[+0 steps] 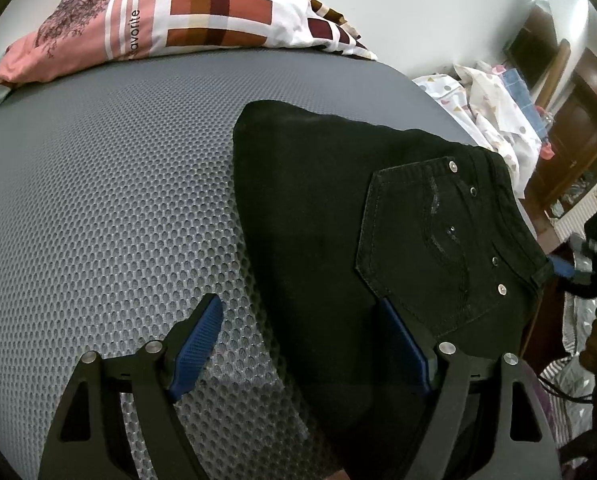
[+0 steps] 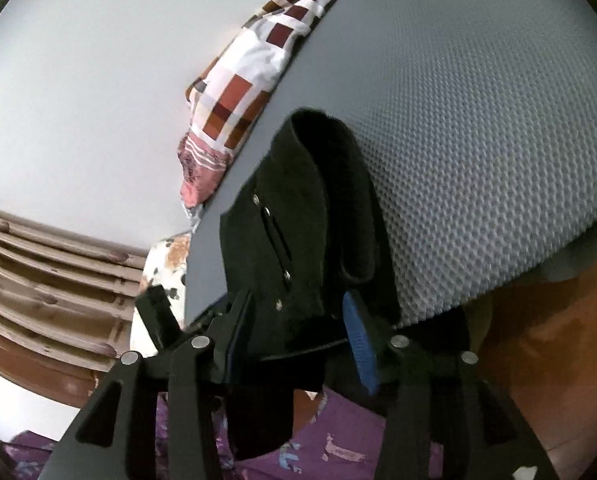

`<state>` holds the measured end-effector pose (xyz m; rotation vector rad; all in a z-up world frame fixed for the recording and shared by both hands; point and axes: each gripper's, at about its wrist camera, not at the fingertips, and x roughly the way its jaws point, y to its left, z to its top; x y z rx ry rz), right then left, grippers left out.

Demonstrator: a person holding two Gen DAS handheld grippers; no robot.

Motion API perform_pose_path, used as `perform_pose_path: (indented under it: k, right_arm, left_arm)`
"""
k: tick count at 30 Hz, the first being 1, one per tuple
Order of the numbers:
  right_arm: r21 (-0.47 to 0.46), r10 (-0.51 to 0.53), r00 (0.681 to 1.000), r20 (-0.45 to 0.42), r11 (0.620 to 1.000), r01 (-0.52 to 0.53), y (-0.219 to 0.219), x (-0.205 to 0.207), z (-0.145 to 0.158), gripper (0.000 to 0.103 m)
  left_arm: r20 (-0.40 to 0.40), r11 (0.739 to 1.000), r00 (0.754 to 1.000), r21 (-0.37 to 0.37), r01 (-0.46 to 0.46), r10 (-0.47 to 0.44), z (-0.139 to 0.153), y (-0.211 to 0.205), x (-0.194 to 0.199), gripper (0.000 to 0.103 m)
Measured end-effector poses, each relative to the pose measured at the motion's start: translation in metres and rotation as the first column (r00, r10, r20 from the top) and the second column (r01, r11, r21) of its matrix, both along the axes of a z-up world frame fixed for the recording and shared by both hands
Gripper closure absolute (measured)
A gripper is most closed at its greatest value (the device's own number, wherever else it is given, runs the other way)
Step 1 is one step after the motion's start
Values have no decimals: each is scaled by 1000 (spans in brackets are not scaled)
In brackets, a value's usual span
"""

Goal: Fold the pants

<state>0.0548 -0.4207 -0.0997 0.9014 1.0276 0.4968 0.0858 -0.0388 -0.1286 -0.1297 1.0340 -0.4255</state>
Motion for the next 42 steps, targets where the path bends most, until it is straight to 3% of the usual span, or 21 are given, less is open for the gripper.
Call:
perform_pose_path:
  k: [3, 6, 9, 16, 23, 24, 26, 28, 35, 37, 40, 42]
  right_arm:
    - [48, -52, 998, 45, 998, 50, -24, 3, 11, 59]
    - [117, -9, 998, 60, 993, 2, -28, 10, 14, 58]
    - [53, 49, 998, 34, 997, -51, -14, 20, 6, 57]
    - [74, 171, 985, -28, 983, -169, 11, 25, -12, 56]
    - [59, 162, 987, -7, 985, -161, 2, 24, -7, 53]
    - [39, 176, 984, 0, 984, -176, 6, 27, -4, 55]
    - [-40, 209, 978, -9, 977, -209, 18, 31, -2, 93]
    - [-122, 240, 971, 6, 964, -238, 29, 34, 3, 93]
    - [-204, 209, 950, 233, 965, -162, 27, 31, 61, 94]
    - [-223, 202, 955, 217, 963, -153, 21, 35, 52, 94]
    - [-226, 169, 982, 88, 963, -146, 8, 40, 6, 94]
    - [-160, 126, 991, 56, 980, -115, -4, 36, -18, 95]
  left_arm:
    - [-3, 1000, 1000, 4, 1, -1, -1, 0, 0, 22]
    - [-5, 1000, 1000, 6, -1, 1, -1, -1, 2, 20]
    - [0, 1000, 1000, 6, -2, 2, -2, -1, 3, 19]
    - [-10, 1000, 1000, 15, 7, -6, -2, -1, 6, 19]
    - [-5, 1000, 1000, 27, 6, -5, -3, -1, 6, 15]
    - [-7, 999, 1000, 32, 2, -2, -4, -1, 7, 14]
    - [-11, 1000, 1000, 31, 3, -2, -4, 0, 7, 14]
    - [-11, 1000, 1000, 31, 3, -3, -4, 1, 7, 14]
    - [-8, 1000, 1000, 7, -7, 7, -3, 3, 7, 9]
    - [-2, 1000, 1000, 23, -5, 5, -4, 1, 7, 9]
    - [7, 999, 1000, 51, 13, -14, -5, -2, 5, 9]
    - [10, 998, 1000, 53, 17, -17, -5, -2, 4, 9]
